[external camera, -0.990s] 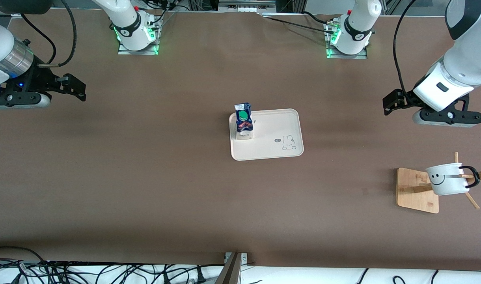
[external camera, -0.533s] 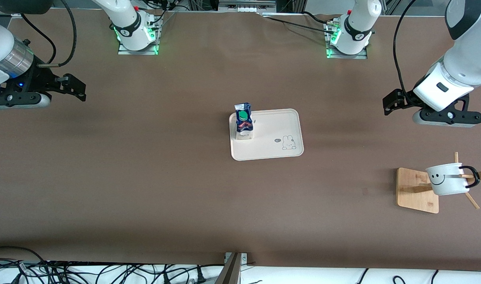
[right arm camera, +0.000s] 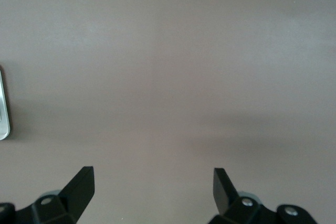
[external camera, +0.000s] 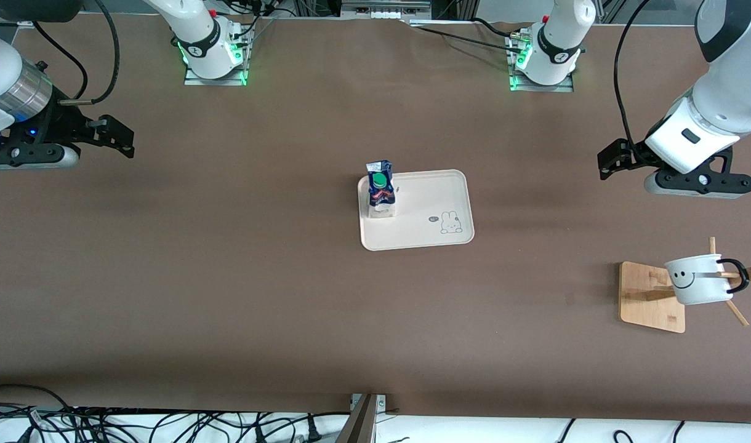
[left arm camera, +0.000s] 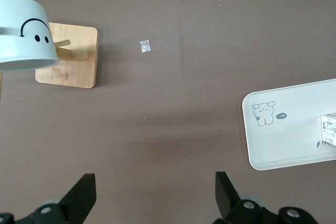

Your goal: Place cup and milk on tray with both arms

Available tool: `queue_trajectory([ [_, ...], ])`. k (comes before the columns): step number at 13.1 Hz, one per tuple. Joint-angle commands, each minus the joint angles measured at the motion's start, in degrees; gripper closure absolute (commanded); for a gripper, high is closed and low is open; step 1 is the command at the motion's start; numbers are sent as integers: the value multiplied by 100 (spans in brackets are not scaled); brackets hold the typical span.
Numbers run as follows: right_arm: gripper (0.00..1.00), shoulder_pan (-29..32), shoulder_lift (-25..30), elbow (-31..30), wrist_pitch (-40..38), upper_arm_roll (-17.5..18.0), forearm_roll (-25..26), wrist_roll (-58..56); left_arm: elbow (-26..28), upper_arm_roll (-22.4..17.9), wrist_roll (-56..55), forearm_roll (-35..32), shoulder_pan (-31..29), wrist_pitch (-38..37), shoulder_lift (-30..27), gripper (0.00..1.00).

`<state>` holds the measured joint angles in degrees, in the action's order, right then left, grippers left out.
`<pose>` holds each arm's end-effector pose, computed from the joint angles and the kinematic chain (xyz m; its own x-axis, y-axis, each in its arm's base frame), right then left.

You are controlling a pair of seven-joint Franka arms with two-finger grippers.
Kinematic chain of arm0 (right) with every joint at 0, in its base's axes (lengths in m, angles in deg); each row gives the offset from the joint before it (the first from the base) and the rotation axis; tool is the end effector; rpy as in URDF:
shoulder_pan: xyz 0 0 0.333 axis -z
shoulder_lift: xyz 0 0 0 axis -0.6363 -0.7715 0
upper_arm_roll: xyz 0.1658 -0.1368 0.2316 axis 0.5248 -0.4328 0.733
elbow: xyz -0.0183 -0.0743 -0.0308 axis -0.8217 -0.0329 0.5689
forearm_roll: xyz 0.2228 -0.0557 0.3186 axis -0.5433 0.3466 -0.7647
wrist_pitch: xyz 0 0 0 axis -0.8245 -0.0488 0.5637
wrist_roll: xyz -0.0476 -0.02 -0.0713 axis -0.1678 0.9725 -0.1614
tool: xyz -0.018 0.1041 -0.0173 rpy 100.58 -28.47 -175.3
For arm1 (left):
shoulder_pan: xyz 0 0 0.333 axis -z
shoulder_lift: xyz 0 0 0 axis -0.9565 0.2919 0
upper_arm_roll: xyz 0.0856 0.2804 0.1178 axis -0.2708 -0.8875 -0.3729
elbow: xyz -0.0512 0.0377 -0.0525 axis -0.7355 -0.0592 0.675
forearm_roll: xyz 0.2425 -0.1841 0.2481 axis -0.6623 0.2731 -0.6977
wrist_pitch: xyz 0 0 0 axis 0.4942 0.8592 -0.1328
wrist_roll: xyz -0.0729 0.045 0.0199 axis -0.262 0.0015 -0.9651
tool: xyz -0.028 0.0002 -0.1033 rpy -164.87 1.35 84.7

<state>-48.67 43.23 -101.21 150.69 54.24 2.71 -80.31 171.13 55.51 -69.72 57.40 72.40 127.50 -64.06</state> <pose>0.5528 0.0612 0.5860 0.9984 0.0528 -0.0208 0.0535 -0.9981 0.0313 0.5761 -0.0763 0.5724 0.9981 -0.0591 -0.0163 -0.0596 -0.9977 -0.0312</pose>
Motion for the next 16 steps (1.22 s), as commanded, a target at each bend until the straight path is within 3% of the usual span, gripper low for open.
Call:
queue_trajectory([
  [1,0,81,-55,126,-74,84,45,5,-189,-22,-25,23,28,-145,71,0],
  [4,0,81,-46,126,-74,84,45,13,-267,-30,-16,67,-34,-128,280,0],
  [7,0,81,-55,126,-83,84,45,5,-1302,-118,89,40,-199,-207,1237,0],
  [9,0,81,-46,126,-83,84,45,13,-1192,-127,-478,-56,-359,98,1292,0],
  [11,0,81,-55,126,-92,84,45,13,-579,-127,-1531,-301,-394,818,1022,0],
  [13,0,89,-55,126,-92,84,45,13,456,-49,-2560,-967,-368,1635,461,0],
  [16,0,89,-46,126,-92,84,45,13,1829,-66,-2872,-1216,-769,3636,45,0],
])
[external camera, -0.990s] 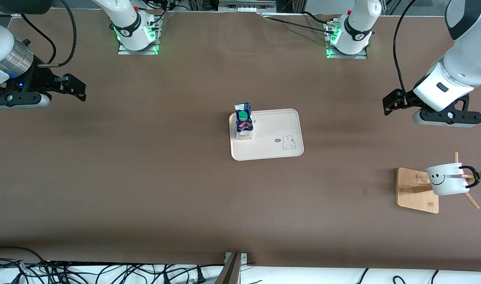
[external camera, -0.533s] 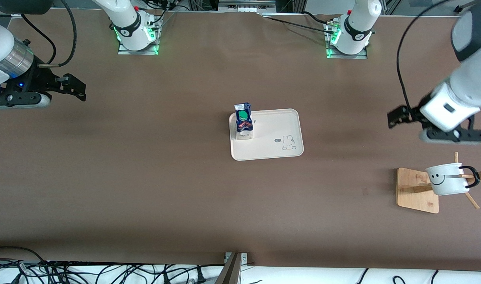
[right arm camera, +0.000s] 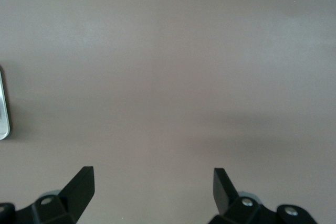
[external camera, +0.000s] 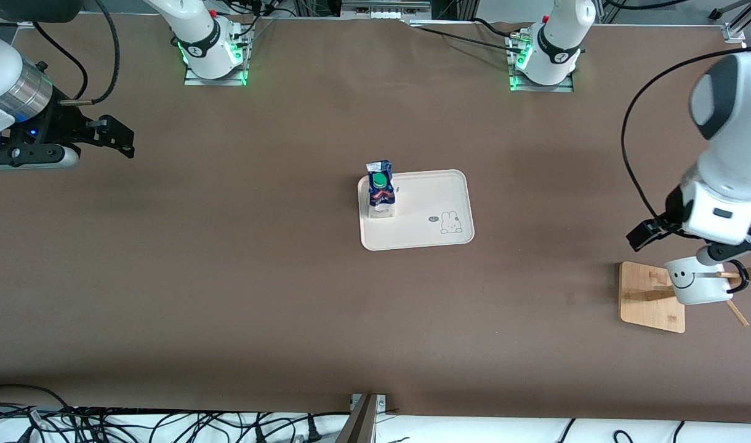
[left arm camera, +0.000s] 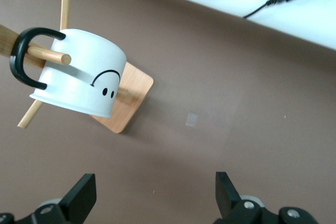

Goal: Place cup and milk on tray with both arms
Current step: 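Lower the left gripper to the white mug's rim on the stand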

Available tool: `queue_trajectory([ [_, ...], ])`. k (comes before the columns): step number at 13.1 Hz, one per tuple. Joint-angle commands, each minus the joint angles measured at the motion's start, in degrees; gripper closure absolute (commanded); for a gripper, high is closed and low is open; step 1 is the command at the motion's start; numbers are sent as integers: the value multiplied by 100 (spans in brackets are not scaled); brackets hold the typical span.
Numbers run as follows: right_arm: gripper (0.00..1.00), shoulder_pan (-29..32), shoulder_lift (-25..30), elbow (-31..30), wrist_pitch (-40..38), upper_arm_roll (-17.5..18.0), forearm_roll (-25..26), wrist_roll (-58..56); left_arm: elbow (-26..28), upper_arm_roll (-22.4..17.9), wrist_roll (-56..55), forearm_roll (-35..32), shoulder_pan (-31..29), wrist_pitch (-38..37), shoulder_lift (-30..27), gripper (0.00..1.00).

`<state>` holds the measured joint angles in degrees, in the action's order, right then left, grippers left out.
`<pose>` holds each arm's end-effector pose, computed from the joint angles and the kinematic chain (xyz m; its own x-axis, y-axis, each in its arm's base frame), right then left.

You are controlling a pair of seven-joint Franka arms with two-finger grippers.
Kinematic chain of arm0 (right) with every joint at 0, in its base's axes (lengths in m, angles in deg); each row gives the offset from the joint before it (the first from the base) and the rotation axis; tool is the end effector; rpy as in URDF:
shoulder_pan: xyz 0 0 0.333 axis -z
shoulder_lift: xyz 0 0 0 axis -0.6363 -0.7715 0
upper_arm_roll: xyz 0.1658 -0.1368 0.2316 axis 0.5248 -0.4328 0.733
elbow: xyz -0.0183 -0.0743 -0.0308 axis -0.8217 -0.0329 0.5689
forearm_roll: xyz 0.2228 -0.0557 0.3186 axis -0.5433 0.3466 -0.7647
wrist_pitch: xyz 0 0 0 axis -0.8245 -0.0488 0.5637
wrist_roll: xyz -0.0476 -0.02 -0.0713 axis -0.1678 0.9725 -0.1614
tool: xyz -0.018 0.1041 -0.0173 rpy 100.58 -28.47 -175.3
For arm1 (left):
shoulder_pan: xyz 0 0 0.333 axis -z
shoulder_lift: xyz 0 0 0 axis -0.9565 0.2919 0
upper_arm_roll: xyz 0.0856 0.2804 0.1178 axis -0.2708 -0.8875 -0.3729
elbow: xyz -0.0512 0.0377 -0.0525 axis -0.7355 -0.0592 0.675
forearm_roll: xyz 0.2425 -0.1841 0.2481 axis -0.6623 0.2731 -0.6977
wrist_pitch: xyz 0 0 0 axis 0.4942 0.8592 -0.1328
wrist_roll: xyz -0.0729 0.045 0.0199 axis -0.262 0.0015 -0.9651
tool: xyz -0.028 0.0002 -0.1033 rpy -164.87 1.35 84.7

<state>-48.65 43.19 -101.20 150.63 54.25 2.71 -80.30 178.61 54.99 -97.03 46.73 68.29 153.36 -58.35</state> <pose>0.5529 0.0611 0.5856 0.9984 0.0524 -0.0224 0.0531 -0.9981 0.0314 0.6316 -0.0240 0.4931 0.8885 0.3761 0.2628 0.4033 -0.9134 -0.0562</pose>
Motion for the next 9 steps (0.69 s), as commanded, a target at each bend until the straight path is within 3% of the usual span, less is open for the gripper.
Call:
queue_trajectory([
  [1,0,88,-41,125,-86,84,45,12,1424,12,-132,-150,-648,1840,-501,0],
  [4,0,88,-41,125,-86,84,45,12,2330,12,-132,-158,-948,3451,-483,0],
  [6,0,88,-41,125,-86,84,45,12,2595,3,-123,-159,-1090,4550,-273,0],
  [9,0,88,-50,125,-86,84,45,12,2342,12,-123,-159,-1205,4695,-18,0],
])
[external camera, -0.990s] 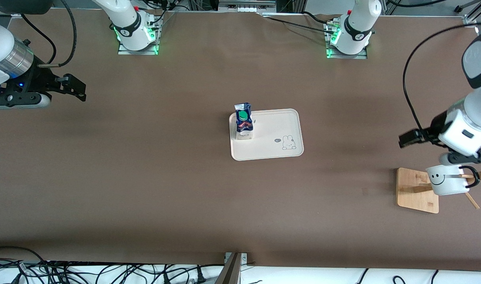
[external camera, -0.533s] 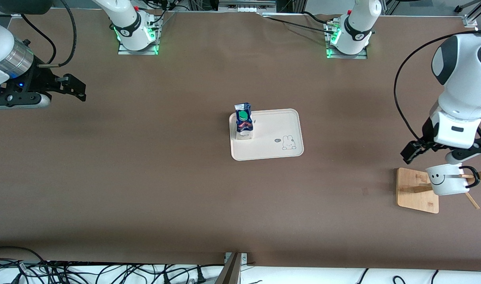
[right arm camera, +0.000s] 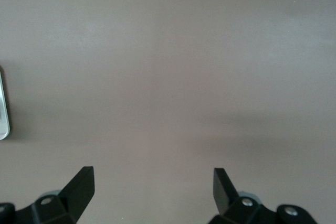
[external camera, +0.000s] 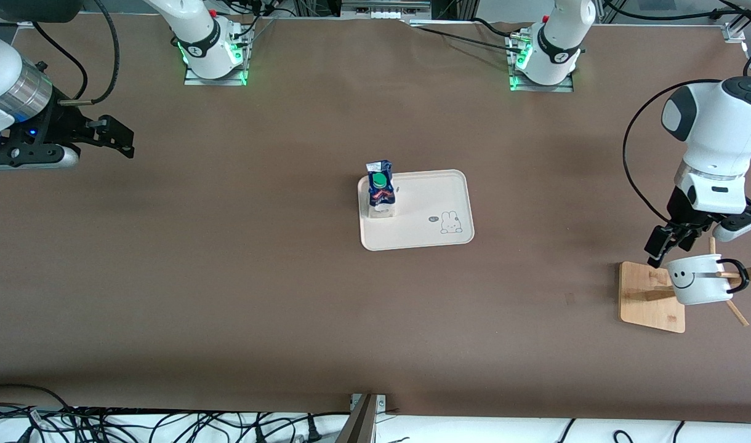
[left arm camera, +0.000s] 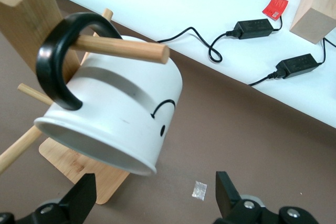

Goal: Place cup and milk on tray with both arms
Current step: 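Lower the left gripper to the white mug's rim on the stand, then grasp the mug rim with the left gripper and lift it off the stand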

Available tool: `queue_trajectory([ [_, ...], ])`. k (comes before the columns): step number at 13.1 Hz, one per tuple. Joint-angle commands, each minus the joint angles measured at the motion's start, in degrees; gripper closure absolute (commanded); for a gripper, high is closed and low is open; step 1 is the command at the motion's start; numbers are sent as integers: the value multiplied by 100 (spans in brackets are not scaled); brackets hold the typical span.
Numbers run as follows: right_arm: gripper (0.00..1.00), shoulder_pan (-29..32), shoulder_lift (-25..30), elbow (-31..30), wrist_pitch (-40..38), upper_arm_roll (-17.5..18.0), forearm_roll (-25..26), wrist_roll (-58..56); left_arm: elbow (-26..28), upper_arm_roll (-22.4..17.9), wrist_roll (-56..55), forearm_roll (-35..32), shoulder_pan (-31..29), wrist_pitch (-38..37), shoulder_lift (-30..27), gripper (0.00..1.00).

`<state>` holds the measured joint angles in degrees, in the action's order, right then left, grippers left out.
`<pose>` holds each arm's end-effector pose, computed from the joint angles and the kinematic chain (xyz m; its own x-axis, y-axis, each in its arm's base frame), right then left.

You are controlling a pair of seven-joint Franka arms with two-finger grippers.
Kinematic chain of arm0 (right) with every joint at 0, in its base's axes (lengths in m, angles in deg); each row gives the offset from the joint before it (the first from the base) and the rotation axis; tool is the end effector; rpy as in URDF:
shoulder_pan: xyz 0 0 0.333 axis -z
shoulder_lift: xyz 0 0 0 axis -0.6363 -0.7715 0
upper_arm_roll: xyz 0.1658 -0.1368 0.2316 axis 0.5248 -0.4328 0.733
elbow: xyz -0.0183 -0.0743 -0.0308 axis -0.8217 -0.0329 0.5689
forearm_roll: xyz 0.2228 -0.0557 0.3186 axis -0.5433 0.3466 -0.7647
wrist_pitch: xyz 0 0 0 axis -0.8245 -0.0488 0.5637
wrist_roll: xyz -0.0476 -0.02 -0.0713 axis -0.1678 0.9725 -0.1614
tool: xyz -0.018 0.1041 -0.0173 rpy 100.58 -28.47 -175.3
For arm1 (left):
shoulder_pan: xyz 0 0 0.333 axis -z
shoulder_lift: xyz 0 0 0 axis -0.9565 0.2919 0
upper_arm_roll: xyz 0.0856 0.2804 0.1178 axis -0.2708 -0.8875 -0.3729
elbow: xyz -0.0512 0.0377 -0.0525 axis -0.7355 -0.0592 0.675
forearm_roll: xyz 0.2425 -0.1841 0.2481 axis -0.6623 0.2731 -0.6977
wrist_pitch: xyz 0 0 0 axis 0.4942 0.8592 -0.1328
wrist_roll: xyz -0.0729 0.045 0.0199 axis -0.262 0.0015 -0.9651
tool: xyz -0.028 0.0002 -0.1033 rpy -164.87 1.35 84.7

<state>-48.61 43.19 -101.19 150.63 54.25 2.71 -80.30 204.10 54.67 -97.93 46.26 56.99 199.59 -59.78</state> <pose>0.5529 0.0608 0.5857 0.9984 0.0517 -0.0222 0.0524 -0.9981 0.0314 0.5889 0.0704 0.3872 0.7102 0.4586 0.5342 0.4397 -0.8815 0.1722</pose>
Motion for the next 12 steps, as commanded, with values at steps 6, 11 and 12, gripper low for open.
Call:
queue_trajectory([
  [6,0,84,-50,125,-85,83,45,12,-586,44,-52,-103,-75,81,441,88],
  [11,0,84,-50,125,-85,83,45,12,-603,62,-69,-111,-31,11,407,100],
  [12,0,75,-50,125,-77,83,45,12,-664,62,-52,-111,-22,-15,407,100],
])
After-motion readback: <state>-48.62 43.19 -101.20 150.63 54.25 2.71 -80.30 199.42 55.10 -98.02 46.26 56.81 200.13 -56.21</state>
